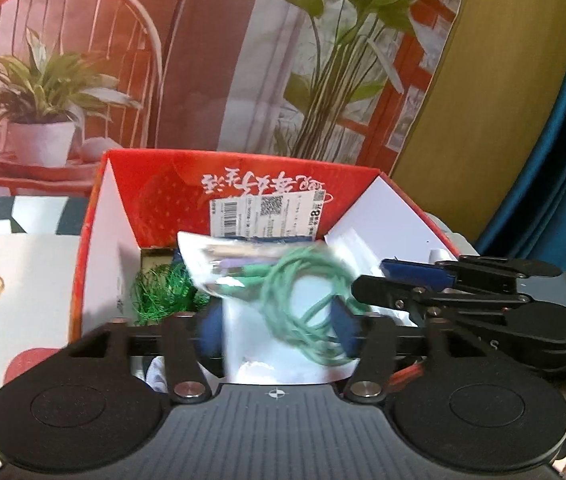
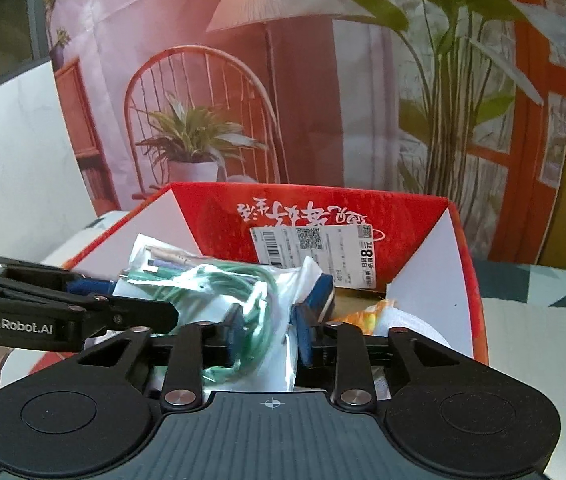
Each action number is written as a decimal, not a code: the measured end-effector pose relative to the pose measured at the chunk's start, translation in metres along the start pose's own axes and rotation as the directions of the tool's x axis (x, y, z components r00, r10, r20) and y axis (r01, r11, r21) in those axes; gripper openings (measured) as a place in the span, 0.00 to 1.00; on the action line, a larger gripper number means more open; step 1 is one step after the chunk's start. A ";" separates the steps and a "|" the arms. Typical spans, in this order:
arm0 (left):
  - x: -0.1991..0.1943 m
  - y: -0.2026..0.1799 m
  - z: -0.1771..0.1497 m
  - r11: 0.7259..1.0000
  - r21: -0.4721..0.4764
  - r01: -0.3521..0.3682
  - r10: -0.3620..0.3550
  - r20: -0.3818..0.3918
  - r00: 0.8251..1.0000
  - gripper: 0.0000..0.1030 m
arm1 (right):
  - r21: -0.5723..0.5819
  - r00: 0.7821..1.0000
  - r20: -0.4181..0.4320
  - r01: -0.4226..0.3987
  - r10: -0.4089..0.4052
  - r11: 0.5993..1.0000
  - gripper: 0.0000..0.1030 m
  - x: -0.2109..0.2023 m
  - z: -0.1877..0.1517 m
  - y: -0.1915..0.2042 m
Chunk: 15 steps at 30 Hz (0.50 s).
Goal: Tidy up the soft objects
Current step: 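Open the left gripper to drop the cable bag into the box, then move both grippers down to the grey knit towel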
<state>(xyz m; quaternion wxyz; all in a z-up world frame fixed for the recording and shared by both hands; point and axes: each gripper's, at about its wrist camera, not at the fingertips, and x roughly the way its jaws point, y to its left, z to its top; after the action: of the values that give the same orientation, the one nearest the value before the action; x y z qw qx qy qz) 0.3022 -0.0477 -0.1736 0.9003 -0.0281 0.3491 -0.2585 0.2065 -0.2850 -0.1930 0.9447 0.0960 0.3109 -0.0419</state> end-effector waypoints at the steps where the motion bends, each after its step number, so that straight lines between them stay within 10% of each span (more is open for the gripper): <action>1: -0.004 0.000 -0.001 1.000 0.005 -0.007 0.007 0.013 1.000 0.69 | -0.018 1.000 0.006 0.009 -0.009 1.000 0.30 -0.002 -0.001 0.002; 6: -0.025 -0.006 -0.002 0.999 0.023 -0.034 0.033 0.050 0.998 0.95 | -0.072 0.998 0.050 0.041 -0.038 0.997 0.56 -0.016 -0.008 0.013; 15: -0.060 -0.019 -0.019 0.981 0.092 -0.172 0.164 0.089 0.982 1.00 | -0.076 0.989 0.137 0.074 -0.063 0.994 0.99 -0.049 -0.022 0.020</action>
<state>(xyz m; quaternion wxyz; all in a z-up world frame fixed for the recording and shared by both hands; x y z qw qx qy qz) 0.2437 -0.0319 -0.1468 0.9326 0.0358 0.3004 -0.1969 0.1576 -0.2604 -0.1779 0.9646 0.0437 0.2512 -0.0680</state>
